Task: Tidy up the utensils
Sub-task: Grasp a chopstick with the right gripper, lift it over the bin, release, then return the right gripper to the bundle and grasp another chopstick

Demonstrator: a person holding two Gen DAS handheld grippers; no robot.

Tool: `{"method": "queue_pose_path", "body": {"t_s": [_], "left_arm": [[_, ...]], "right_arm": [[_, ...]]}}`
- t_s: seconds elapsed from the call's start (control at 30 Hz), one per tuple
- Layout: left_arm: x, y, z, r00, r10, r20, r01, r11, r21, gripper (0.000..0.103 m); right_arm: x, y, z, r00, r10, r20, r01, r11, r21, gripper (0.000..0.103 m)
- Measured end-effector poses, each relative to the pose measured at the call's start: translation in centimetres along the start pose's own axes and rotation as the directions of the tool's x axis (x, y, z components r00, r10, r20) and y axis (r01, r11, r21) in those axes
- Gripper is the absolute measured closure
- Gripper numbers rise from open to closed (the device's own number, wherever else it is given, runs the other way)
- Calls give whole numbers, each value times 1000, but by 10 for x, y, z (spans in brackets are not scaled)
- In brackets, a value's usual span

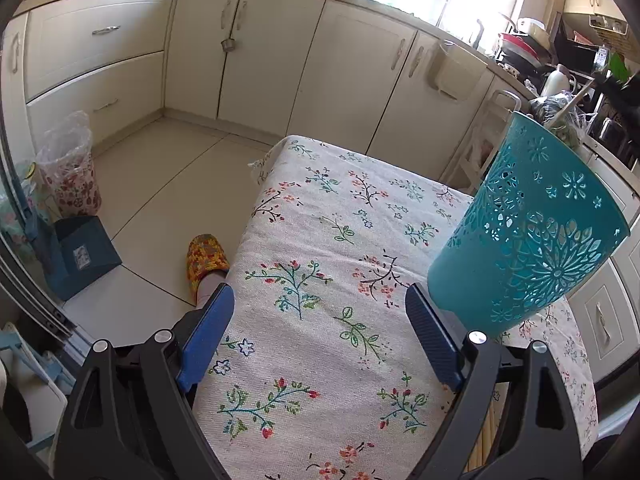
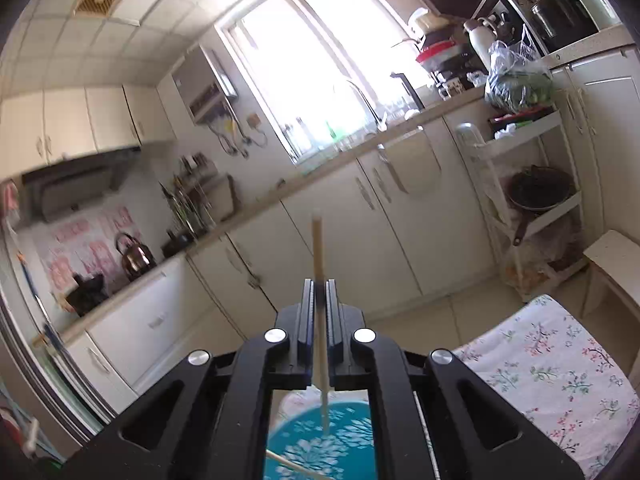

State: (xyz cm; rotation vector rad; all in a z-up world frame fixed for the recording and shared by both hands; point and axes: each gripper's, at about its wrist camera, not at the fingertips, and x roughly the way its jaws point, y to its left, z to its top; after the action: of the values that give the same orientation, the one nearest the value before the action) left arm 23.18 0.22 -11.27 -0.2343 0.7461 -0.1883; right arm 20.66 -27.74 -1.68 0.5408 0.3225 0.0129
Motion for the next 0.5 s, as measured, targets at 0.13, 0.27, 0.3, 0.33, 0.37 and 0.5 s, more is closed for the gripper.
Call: {"method": "queue_pose_path", "body": {"t_s": [0.13,0.27,0.3,0.33,0.37,0.5], "left_arm": [[1,1,0,1000,-4,0,4,1000,-6,19],[2,1,-1,1000,-6,-1,6,1000,-16,19],[2,2,-1,1000,-6,-2,6,1000,-17,19],[2,2,-1,1000,-6,-2,6,1000,-19,19],[3,2,-1,1000,-5,-2,5,1000,-20,19],[3,2,-1,1000,0,-3,0,1000,-21,18]], "right_arm": [[2,-4,-16,997,-7,-83,2,998,-58,97],[-8,-6,-23,991,0,-136,-11,997,-81,97],[-17,-8,-24,991,0,-132,-12,996,-86,97],[-28,-8,-24,993,3,-121,-14,996,-88,97],[-38,-8,-25,994,1,-108,-11,996,-89,96],[-91,-18,-42,997,-37,-75,31,997,-76,81]]}}
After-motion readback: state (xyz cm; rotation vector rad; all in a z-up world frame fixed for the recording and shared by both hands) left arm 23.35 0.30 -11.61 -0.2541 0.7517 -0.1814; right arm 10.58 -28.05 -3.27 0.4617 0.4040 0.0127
